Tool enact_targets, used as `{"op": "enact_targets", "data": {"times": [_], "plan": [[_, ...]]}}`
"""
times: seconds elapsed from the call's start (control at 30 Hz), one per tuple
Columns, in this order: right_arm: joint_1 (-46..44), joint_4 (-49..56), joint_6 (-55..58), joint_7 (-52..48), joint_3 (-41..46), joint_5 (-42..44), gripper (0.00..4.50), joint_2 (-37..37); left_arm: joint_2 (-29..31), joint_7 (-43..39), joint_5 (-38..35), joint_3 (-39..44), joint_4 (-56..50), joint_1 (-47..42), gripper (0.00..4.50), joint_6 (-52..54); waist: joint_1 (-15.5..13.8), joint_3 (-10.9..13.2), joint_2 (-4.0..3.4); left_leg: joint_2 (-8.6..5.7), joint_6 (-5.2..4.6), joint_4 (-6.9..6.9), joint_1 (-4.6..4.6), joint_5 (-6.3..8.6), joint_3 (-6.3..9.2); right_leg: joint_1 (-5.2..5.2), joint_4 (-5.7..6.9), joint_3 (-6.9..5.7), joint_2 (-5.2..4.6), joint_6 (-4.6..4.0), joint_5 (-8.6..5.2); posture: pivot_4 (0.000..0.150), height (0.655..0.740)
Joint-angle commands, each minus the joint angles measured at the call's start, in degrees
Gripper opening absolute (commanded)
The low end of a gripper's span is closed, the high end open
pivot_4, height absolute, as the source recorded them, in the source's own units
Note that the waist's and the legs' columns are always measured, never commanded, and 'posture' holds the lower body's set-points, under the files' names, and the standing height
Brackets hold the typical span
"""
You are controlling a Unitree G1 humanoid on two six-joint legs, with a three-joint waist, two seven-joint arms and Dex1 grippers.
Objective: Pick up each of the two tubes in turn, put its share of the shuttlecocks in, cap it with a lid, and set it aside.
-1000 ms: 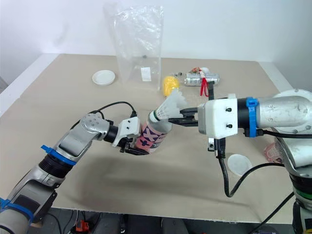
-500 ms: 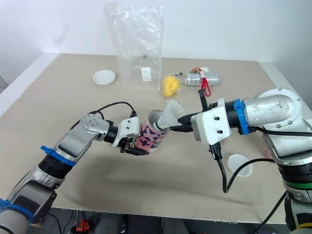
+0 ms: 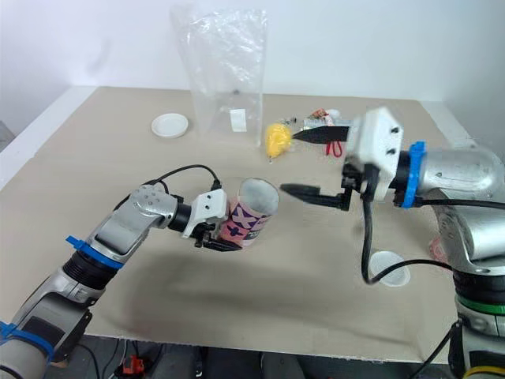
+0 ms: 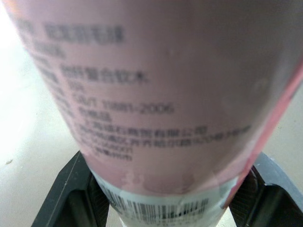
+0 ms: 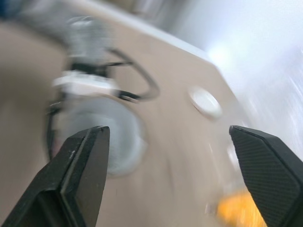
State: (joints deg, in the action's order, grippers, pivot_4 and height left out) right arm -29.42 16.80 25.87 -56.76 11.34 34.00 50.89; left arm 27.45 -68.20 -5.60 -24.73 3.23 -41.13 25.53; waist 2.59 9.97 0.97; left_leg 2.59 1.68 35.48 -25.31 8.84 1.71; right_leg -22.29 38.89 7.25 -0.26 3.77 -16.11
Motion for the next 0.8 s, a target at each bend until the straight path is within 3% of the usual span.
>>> {"op": "enact_targets", "data": {"times": [0.03, 0.3, 0.8], "plan": [[5.9, -3.2, 9.4, 15.6, 9.3, 2.4, 4.39, -5.9, 0.3, -0.1, -0.2, 0.4, -1.7, 0.2, 2.75, 0.2, -0.1, 0.0, 0.06, -0.01, 0.0, 0.0, 0.0, 0.0, 0.02, 0.0, 0.01, -0.02, 0.0, 0.0, 0.0, 0.15, 0.74], [11.0, -8.4, 11.5, 31.5, 11.3, -3.7, 4.39, -14.0, 0.9, 0.2, -0.3, 0.5, -3.0, 1.2, 2.75, 0.8, 0.2, 0.0, -0.12, 0.0, -0.02, -0.02, 0.05, -0.01, -0.03, -0.07, 0.12, 0.05, 0.06, 0.27, -0.14, 0.15, 0.74], [-2.1, -34.2, 3.6, 34.5, 6.0, -13.5, 4.39, -17.1, 1.7, 1.3, -0.3, 1.3, -5.4, 2.7, 2.75, 2.6, 0.2, 0.0, -0.14, -0.01, -0.02, -0.07, 0.08, -0.01, -0.09, -0.06, 0.11, 0.11, 0.07, 0.26, -0.16, 0.15, 0.74]]}}
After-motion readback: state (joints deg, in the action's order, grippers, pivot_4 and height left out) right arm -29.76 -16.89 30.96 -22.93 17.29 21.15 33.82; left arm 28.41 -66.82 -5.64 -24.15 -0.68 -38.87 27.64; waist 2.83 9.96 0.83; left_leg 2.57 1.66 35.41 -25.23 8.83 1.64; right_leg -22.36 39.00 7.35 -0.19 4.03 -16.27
